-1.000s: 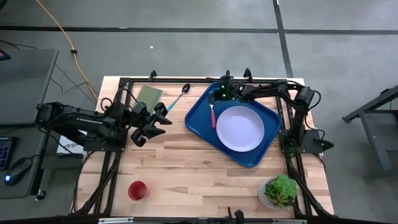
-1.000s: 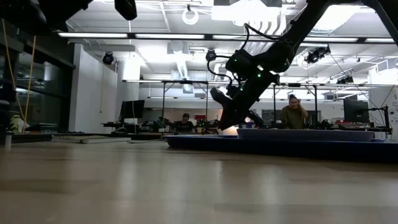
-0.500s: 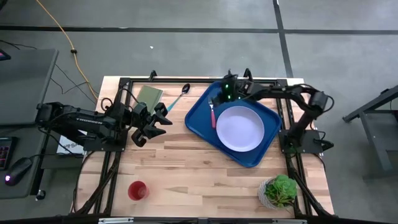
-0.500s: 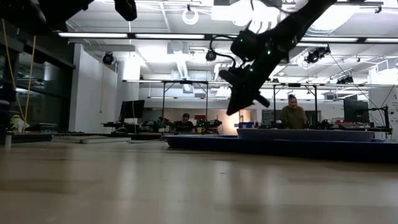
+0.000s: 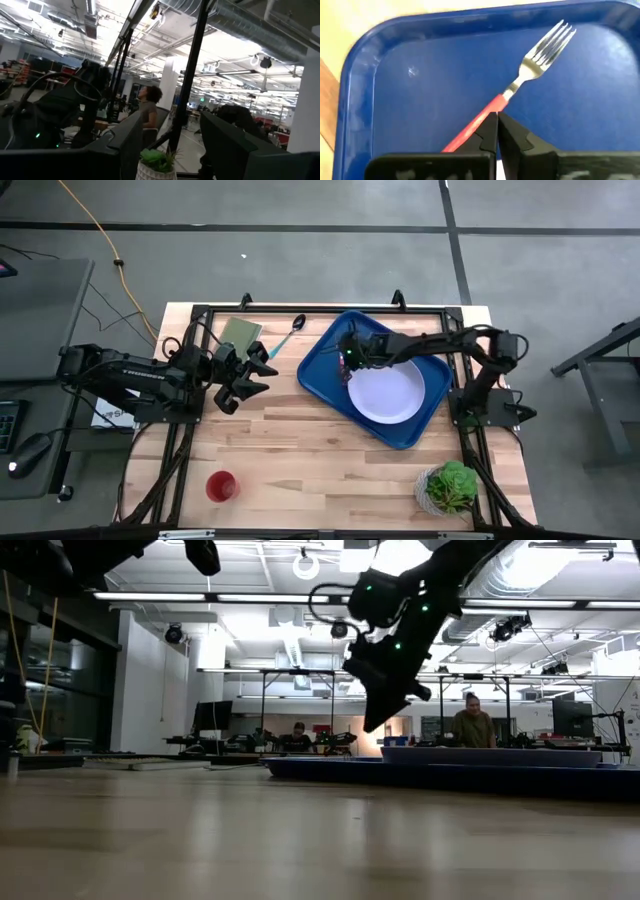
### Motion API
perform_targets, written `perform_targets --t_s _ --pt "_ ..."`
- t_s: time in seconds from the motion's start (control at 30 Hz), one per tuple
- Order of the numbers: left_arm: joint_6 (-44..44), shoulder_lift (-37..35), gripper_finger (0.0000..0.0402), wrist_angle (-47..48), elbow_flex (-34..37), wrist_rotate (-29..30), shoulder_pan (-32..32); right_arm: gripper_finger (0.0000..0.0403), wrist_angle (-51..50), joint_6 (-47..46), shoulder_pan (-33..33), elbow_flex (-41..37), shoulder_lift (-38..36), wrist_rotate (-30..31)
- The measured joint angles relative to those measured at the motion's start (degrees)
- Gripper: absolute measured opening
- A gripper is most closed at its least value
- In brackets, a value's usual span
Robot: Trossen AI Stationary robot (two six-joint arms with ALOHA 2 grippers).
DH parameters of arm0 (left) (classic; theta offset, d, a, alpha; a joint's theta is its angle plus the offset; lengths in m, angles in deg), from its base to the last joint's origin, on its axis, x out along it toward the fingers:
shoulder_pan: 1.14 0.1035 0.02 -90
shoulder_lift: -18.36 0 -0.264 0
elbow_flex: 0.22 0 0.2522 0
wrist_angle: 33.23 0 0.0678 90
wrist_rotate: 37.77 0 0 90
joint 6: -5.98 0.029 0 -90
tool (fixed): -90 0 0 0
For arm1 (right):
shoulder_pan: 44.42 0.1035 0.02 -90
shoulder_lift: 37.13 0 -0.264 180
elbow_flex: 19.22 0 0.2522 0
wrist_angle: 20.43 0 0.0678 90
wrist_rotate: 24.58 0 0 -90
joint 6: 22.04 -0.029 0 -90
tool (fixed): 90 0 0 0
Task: Pick and place plate/cup/fork/spoon on tray
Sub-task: Put the pink fork on the blue tray
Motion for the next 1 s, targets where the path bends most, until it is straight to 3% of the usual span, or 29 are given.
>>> perform_targets --t_s 0.17,0.37,1.0 --pt "0.00 0.00 0.0179 -0.02 0.00 0.00 0.00 0.0000 -10.50 2.83 1.14 8.57 7.61 1.09" --pt "-0.31 0.00 0.0179 0.37 0.00 -0.02 -0.04 0.0000 -20.24 4.90 0.51 16.25 11.17 4.95" --pt "-0.48 0.00 0.0179 0.42 0.00 -0.24 -0.04 0.0000 -13.61 8.33 -2.10 10.93 11.85 2.97"
